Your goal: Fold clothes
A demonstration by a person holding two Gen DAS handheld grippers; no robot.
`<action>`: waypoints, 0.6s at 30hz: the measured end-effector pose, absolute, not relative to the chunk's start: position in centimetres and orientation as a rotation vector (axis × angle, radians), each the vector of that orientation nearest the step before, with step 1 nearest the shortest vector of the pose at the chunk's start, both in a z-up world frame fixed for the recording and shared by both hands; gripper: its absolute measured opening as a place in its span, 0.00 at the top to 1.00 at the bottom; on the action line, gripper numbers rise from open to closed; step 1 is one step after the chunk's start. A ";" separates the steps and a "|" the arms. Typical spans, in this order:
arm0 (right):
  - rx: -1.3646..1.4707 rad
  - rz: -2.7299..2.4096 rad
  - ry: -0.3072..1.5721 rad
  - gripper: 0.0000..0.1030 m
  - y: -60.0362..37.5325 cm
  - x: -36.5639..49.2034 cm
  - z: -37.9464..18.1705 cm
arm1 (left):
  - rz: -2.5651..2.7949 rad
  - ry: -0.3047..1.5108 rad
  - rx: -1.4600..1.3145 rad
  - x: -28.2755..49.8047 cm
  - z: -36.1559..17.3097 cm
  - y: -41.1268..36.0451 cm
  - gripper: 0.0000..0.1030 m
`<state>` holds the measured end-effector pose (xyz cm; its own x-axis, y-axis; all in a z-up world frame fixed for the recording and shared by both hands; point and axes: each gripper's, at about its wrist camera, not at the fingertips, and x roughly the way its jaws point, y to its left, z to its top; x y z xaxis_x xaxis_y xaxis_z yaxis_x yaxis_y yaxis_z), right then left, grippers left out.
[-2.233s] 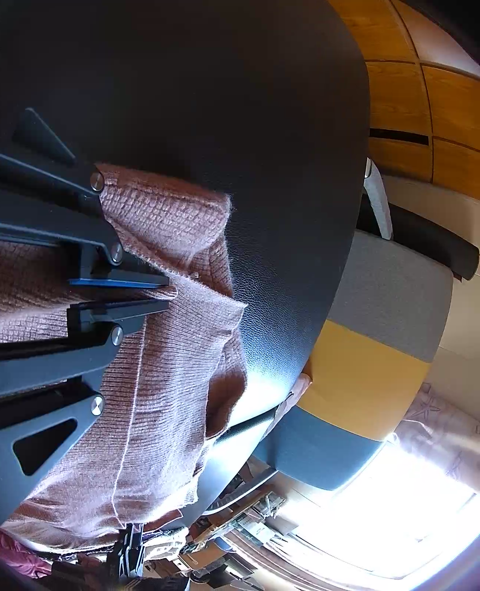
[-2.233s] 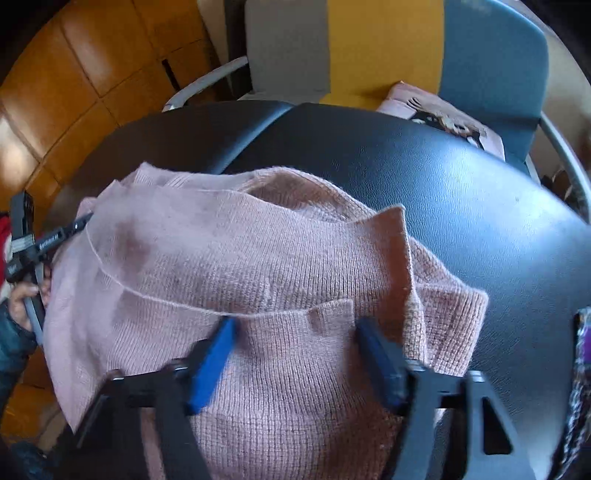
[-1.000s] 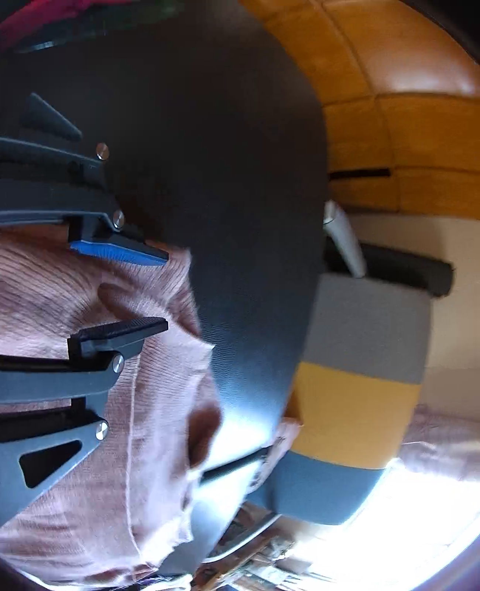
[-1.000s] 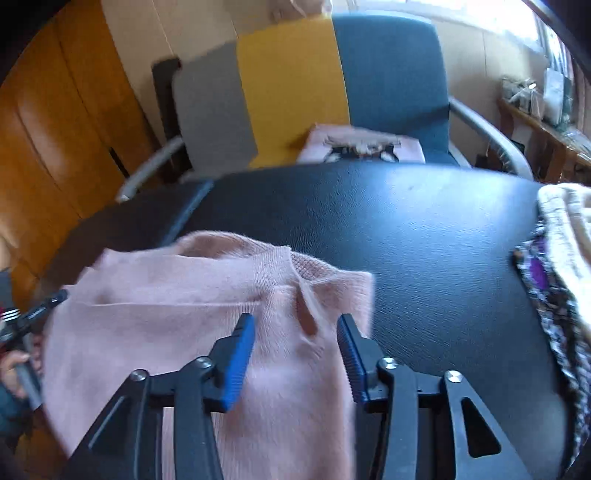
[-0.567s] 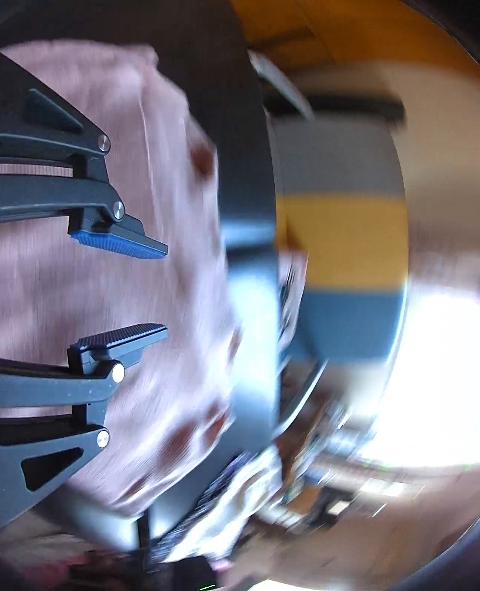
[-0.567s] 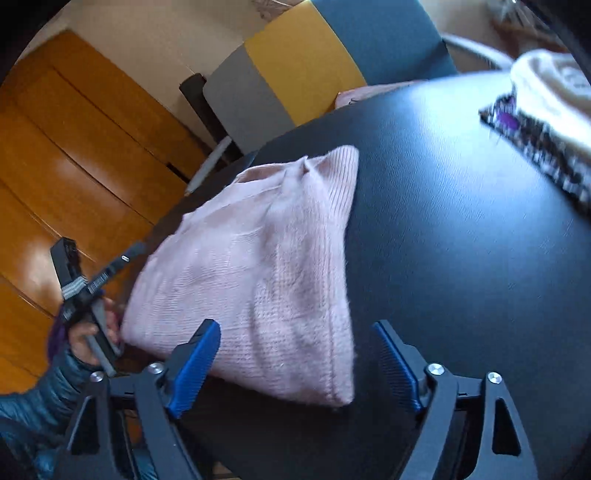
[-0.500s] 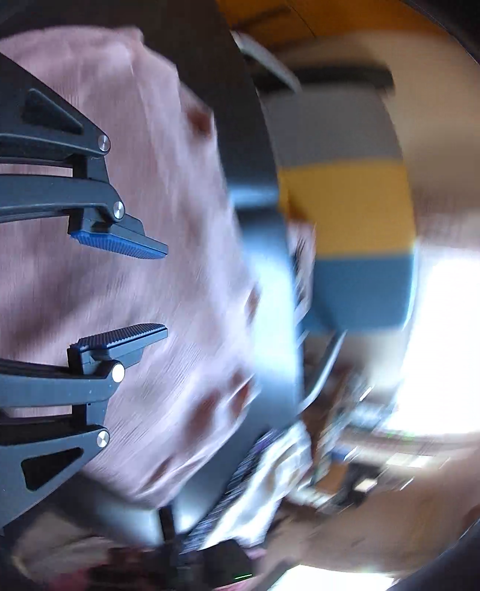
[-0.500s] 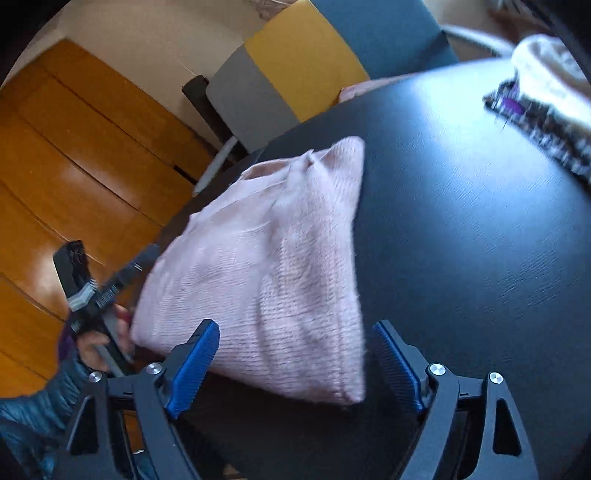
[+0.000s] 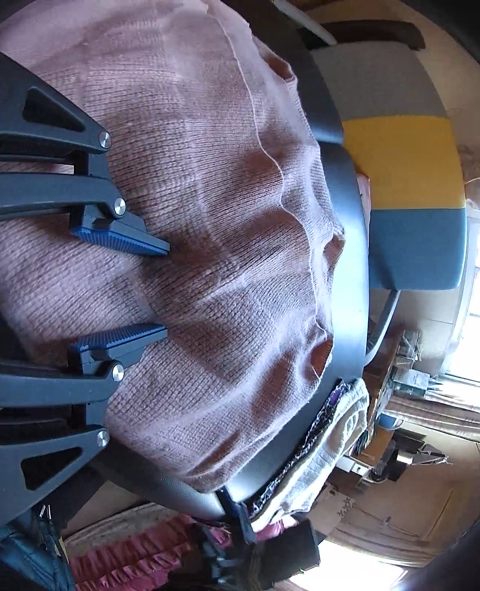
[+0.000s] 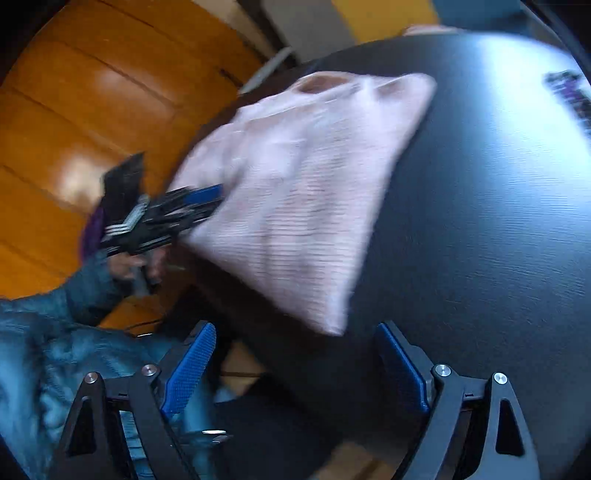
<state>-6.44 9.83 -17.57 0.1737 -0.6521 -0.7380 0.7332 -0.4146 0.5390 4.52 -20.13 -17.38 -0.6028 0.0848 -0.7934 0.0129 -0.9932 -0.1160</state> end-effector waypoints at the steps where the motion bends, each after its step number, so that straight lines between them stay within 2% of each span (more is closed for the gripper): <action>1: 1.266 -1.570 0.066 0.12 10.0 -6.7 -16.8 | 2.788 -0.150 -1.382 4.6 -17.1 -20.0 0.65; 4: 1.143 -1.652 -0.033 0.12 9.6 -6.6 -14.4 | 2.846 -0.164 -1.325 4.7 -15.8 -19.8 0.65; 8: 1.004 -1.677 -0.061 0.12 5.6 -5.7 -13.5 | 2.938 -0.133 -1.179 4.5 -14.1 -19.1 0.64; 11: 1.000 -1.683 -0.001 0.12 1.1 -5.5 -14.8 | 2.962 -0.081 -1.120 5.5 -13.3 -18.8 0.63; 15: 1.083 -1.812 0.049 0.13 -2.8 -7.4 -16.9 | 2.939 -0.034 -1.192 5.1 -14.6 -18.9 0.63; 18: 1.145 -1.914 -0.008 0.15 -4.8 -10.1 -18.4 | 2.925 -0.120 -1.227 4.3 -16.0 -19.8 0.62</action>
